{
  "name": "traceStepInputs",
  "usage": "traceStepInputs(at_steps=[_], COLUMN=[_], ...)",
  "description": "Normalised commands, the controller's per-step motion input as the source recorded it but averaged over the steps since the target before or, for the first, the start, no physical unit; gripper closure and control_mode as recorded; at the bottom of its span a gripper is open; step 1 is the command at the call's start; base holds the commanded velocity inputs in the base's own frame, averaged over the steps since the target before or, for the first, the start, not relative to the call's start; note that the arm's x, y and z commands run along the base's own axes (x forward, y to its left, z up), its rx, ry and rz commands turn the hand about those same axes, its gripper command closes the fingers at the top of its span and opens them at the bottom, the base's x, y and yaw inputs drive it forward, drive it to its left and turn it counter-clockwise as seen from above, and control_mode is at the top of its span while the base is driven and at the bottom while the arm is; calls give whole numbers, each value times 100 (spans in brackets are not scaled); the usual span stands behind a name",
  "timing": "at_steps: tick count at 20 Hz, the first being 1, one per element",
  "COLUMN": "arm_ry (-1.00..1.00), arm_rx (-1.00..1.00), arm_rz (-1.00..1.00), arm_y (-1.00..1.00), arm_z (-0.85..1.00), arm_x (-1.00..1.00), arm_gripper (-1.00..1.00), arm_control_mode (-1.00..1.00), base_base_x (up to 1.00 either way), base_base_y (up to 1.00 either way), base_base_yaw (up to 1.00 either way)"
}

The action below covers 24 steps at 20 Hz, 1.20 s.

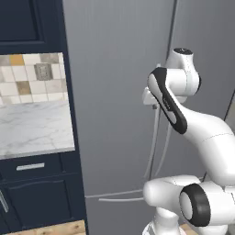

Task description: Open the fridge, remove the mango, onion, and fish, and place them on any counter.

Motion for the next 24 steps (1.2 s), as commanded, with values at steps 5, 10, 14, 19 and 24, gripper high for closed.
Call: traceStepInputs(at_steps=[5,10,14,19,24], arm_ry=[0,0,-10,-12,-5], arm_rx=[0,0,0,0,0], arm_rz=[0,0,-1,-6,0], arm_y=[0,0,-12,-46,-3], arm_z=[0,0,0,0,0], arm_x=[0,0,-45,29,51], arm_gripper=[-100,-100,-100,-100,-100], arm_control_mode=[100,100,-100,-100,-100], base_base_x=[-51,-65,0,0,0], base_base_y=[-2,-3,0,0,0], base_base_yaw=[0,-1,0,0,0])
